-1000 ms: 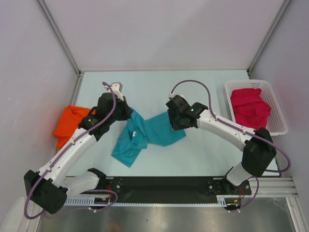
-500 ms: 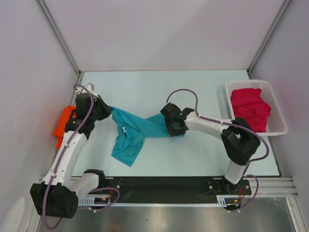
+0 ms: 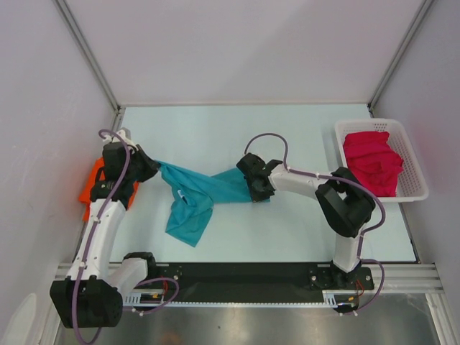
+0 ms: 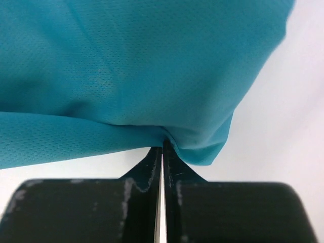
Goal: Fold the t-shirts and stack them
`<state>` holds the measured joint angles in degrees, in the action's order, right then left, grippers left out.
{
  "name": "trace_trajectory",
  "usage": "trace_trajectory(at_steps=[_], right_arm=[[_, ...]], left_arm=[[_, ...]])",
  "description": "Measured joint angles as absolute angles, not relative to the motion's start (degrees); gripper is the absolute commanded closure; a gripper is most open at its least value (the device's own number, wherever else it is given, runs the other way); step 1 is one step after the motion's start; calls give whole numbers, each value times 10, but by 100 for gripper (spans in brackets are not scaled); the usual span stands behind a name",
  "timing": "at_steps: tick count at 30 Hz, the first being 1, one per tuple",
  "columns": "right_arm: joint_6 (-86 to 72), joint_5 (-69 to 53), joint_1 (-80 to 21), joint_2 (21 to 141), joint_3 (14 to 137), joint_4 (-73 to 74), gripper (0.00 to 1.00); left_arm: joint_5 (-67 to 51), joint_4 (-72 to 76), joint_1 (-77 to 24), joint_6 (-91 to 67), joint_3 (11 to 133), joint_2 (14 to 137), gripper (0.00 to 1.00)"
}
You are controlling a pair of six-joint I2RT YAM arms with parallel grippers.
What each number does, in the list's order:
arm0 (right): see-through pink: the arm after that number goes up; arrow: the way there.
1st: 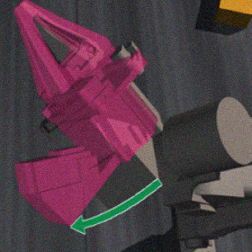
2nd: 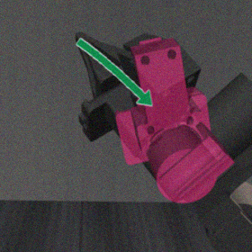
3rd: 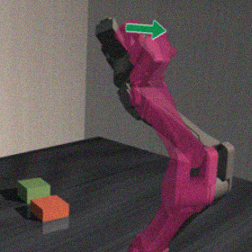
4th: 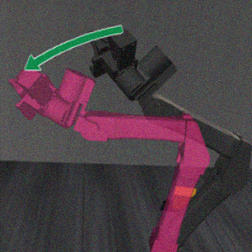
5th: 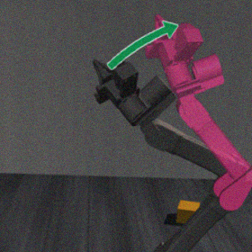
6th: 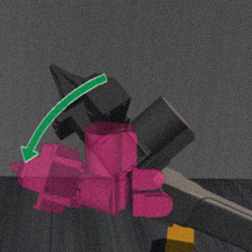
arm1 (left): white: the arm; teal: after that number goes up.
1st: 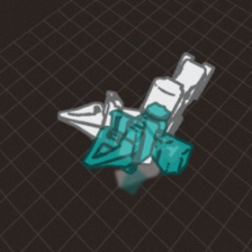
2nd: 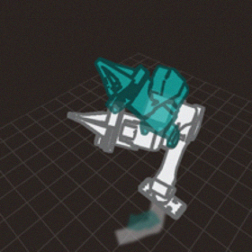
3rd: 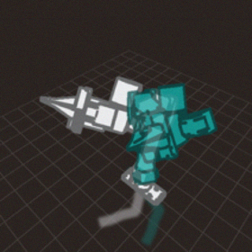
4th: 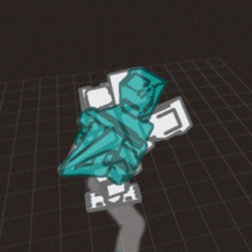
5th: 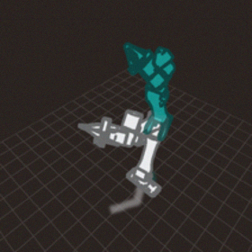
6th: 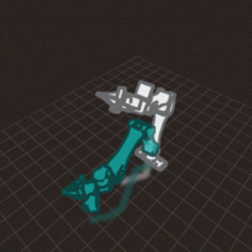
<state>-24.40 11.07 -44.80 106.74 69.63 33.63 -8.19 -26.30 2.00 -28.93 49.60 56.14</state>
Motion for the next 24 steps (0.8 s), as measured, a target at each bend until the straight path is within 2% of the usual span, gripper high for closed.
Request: trace_trajectory(at_steps=[12, 24], right_arm=[[-203, 158, -407, 1059, 757, 338, 100], [-193, 262, -435, 928, 841, 414, 100]], left_arm=[[-116, -296, 74, -272, 496, 525, 100], [-193, -333, 86, -263, 565, 512, 100]])
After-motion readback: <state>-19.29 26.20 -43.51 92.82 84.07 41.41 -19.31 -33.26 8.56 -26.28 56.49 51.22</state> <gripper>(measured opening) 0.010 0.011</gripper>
